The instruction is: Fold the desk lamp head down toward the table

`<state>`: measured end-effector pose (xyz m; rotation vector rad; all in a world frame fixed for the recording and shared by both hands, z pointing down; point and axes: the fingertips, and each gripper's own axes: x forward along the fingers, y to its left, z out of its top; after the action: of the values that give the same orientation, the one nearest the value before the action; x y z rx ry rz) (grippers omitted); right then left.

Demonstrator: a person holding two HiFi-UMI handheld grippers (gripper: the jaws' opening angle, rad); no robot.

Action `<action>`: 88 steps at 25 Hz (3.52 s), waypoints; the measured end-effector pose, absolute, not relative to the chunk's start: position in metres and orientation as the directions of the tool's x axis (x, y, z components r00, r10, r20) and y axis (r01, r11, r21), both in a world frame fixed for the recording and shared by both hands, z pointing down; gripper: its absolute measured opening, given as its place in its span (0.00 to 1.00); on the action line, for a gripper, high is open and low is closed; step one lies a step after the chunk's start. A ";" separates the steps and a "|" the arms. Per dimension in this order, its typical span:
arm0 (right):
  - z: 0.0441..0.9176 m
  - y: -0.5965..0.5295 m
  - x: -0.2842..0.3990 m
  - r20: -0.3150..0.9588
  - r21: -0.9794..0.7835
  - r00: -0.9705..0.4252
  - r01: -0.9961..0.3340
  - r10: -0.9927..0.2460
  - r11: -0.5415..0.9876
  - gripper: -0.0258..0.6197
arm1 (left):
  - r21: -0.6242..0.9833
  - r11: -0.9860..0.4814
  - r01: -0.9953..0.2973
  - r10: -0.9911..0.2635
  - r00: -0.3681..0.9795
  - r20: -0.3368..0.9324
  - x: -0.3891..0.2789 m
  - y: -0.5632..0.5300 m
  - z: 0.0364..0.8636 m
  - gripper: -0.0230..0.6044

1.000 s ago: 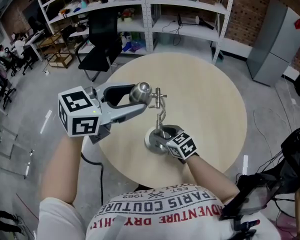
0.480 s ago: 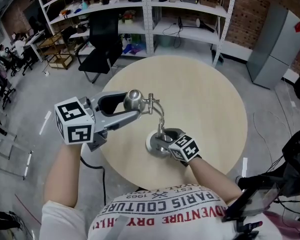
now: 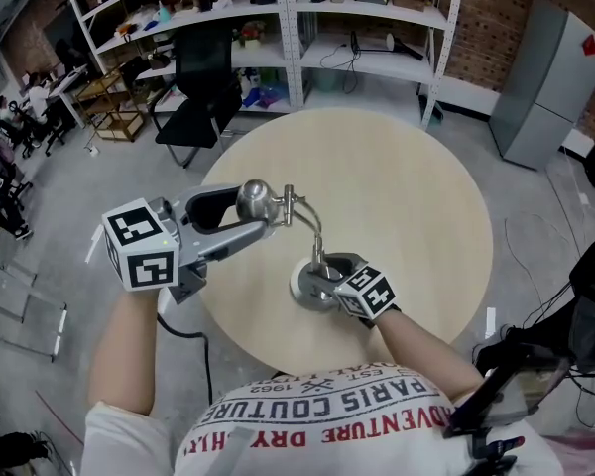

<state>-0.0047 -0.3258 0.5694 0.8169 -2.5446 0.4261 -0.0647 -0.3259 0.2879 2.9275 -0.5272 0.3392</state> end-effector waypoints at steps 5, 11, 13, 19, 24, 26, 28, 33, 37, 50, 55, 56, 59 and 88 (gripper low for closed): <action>0.569 -0.325 -0.004 0.484 -0.160 -0.734 -0.610 -0.478 0.776 0.33 | 0.108 -0.926 -0.362 -0.330 0.914 0.238 -0.069 -0.325 0.290 0.44; 0.565 -0.326 -0.004 0.475 -0.163 -0.734 -0.615 -0.485 0.771 0.33 | 0.118 -0.918 -0.380 -0.348 0.910 0.226 -0.078 -0.327 0.293 0.44; 0.566 -0.325 -0.003 0.474 -0.165 -0.734 -0.617 -0.486 0.770 0.33 | 0.124 -0.916 -0.382 -0.348 0.909 0.231 -0.080 -0.327 0.296 0.44; 0.564 -0.326 -0.003 0.467 -0.166 -0.735 -0.618 -0.491 0.768 0.33 | 0.134 -0.904 -0.406 -0.370 0.900 0.232 -0.089 -0.328 0.302 0.44; 0.563 -0.326 -0.002 0.459 -0.172 -0.737 -0.621 -0.496 0.765 0.33 | 0.153 -0.889 -0.432 -0.395 0.891 0.222 -0.097 -0.329 0.308 0.44; 0.563 -0.326 -0.001 0.459 -0.173 -0.738 -0.620 -0.495 0.765 0.33 | 0.165 -0.883 -0.440 -0.403 0.889 0.215 -0.100 -0.329 0.311 0.44; 0.564 -0.326 0.001 0.457 -0.173 -0.738 -0.622 -0.497 0.764 0.33 | 0.174 -0.876 -0.450 -0.413 0.885 0.215 -0.103 -0.328 0.316 0.44; 0.560 -0.327 0.001 0.453 -0.176 -0.736 -0.626 -0.502 0.759 0.33 | 0.187 -0.862 -0.472 -0.431 0.875 0.219 -0.110 -0.330 0.319 0.43; 0.558 -0.327 0.001 0.455 -0.178 -0.737 -0.626 -0.500 0.759 0.33 | 0.199 -0.851 -0.486 -0.442 0.868 0.229 -0.116 -0.331 0.324 0.42; 0.554 -0.329 0.003 0.451 -0.187 -0.733 -0.635 -0.509 0.749 0.33 | 0.225 -0.818 -0.529 -0.477 0.843 0.248 -0.136 -0.332 0.349 0.40; 0.555 -0.331 0.004 0.457 -0.185 -0.728 -0.639 -0.510 0.746 0.33 | 0.234 -0.811 -0.537 -0.484 0.839 0.246 -0.140 -0.334 0.359 0.40; 0.555 -0.331 0.004 0.458 -0.184 -0.728 -0.639 -0.510 0.747 0.33 | 0.234 -0.809 -0.538 -0.487 0.838 0.245 -0.141 -0.334 0.360 0.40; 0.555 -0.331 0.004 0.461 -0.182 -0.728 -0.638 -0.508 0.748 0.33 | 0.239 -0.805 -0.544 -0.492 0.836 0.245 -0.142 -0.334 0.365 0.39; 0.552 -0.328 0.000 0.438 -0.174 -0.742 -0.623 -0.507 0.762 0.33 | 0.373 -0.735 -0.566 -0.526 0.824 0.212 -0.157 -0.329 0.427 0.40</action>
<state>0.0000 -0.3276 0.5524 0.8651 -2.5920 0.4408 -0.1567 -0.3292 0.4270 2.5799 -0.8135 0.1276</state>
